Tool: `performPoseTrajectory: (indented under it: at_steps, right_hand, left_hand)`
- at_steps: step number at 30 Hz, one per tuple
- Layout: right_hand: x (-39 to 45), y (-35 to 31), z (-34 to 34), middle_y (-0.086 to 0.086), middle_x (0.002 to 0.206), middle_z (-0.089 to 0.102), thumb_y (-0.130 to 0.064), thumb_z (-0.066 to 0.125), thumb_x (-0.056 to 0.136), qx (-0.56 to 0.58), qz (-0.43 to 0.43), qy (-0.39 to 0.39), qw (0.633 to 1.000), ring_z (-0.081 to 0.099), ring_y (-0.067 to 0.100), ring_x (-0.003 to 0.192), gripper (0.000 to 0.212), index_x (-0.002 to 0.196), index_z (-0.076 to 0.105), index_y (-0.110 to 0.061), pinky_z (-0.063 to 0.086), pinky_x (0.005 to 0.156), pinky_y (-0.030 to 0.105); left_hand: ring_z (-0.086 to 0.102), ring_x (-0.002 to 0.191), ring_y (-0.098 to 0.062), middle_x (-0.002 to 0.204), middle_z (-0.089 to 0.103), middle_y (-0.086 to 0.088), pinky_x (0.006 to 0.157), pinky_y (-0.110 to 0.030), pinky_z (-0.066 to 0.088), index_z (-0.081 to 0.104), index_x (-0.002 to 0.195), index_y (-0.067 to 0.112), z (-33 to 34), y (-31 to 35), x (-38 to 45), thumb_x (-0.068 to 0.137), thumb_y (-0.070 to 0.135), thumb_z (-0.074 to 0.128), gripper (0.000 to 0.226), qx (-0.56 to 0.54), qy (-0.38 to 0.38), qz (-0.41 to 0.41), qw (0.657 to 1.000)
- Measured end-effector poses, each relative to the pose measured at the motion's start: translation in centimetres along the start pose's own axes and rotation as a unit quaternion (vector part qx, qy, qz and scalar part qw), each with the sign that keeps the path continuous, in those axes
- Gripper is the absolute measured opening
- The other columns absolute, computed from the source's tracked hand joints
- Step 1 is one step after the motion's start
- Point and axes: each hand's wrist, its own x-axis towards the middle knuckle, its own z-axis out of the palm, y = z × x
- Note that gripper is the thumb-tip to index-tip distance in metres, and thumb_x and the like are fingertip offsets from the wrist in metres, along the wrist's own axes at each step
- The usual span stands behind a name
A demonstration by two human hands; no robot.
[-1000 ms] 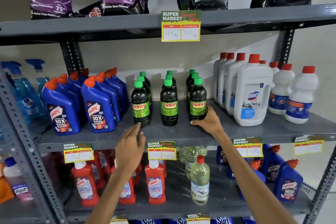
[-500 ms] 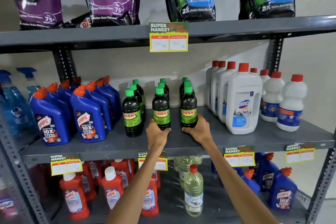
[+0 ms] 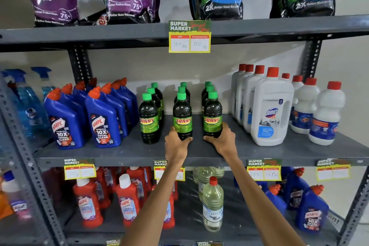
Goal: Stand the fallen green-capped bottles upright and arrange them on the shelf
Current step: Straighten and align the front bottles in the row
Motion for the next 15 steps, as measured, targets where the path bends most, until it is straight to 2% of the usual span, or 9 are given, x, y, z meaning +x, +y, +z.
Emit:
performPoseTrajectory:
  at_steps: [7,12,15]
  right_hand:
    - [-0.12,-0.04,-0.02,0.014,0.121,0.065,-0.02,0.087,0.067,0.004,0.006,-0.003,1.0,0.059,0.029,0.115,0.068,0.123,0.052,-0.003,0.038,0.083,0.021]
    - [-0.25,0.0,-0.07,0.015,0.119,0.065,-0.021,0.088,0.065,0.009,0.008,0.003,1.0,0.058,0.031,0.115,0.067,0.119,0.052,-0.002,0.04,0.084,0.025]
    - [-0.28,0.0,-0.12,0.014,0.118,0.066,-0.022,0.088,0.065,0.012,0.008,0.003,1.0,0.058,0.03,0.115,0.067,0.119,0.052,-0.003,0.039,0.082,0.023]
  left_hand:
    - [0.067,0.1,-0.028,0.107,0.07,-0.01,0.08,-0.037,0.055,0.059,0.111,0.009,-0.26,0.16,-0.36,0.069,0.025,0.086,0.053,0.008,0.0,0.002,1.0]
    - [0.066,0.1,-0.027,0.108,0.07,-0.01,0.073,-0.028,0.046,0.058,0.115,0.008,-0.4,0.32,-0.54,0.071,0.024,0.085,0.053,0.005,-0.005,0.006,1.0]
    - [0.067,0.099,-0.027,0.107,0.071,-0.01,0.075,-0.029,0.049,0.059,0.116,0.008,-0.48,0.22,-0.5,0.071,0.025,0.085,0.055,0.007,-0.007,0.008,1.0]
